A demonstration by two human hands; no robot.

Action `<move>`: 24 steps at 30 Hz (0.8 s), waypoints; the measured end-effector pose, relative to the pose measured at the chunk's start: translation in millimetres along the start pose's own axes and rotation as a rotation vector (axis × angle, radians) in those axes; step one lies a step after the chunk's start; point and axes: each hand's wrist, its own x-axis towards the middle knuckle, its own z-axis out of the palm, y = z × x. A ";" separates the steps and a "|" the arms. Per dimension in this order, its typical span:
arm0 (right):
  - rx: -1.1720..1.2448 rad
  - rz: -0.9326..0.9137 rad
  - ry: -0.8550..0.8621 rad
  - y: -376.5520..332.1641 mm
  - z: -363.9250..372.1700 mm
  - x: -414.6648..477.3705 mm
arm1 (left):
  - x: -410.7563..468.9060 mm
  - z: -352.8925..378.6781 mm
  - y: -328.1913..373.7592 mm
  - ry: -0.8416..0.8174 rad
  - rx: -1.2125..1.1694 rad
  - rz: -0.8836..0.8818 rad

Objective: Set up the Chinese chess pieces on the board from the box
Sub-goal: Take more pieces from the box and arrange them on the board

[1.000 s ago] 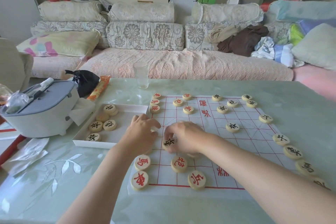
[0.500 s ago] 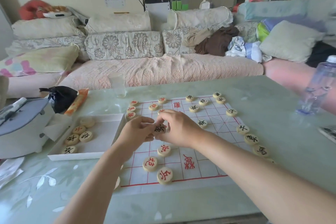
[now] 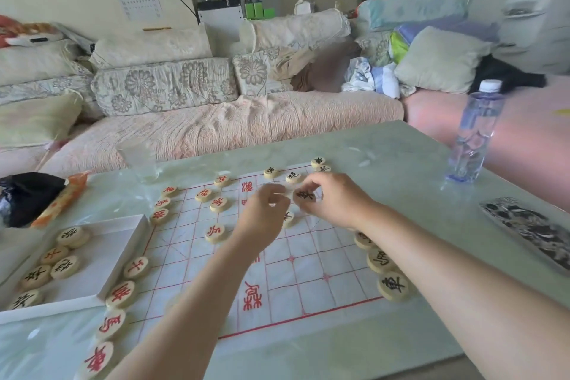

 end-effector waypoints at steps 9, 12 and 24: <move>-0.051 0.245 0.176 98.0 -46.1 49.4 | 68.4 88.0 17.8 -0.272 0.543 0.222; -0.089 0.283 0.169 107.5 -38.3 67.7 | 79.2 104.3 12.8 -0.374 0.652 0.264; -0.225 0.286 0.093 112.4 -1.9 93.9 | 89.2 110.6 -8.3 -0.403 0.668 0.304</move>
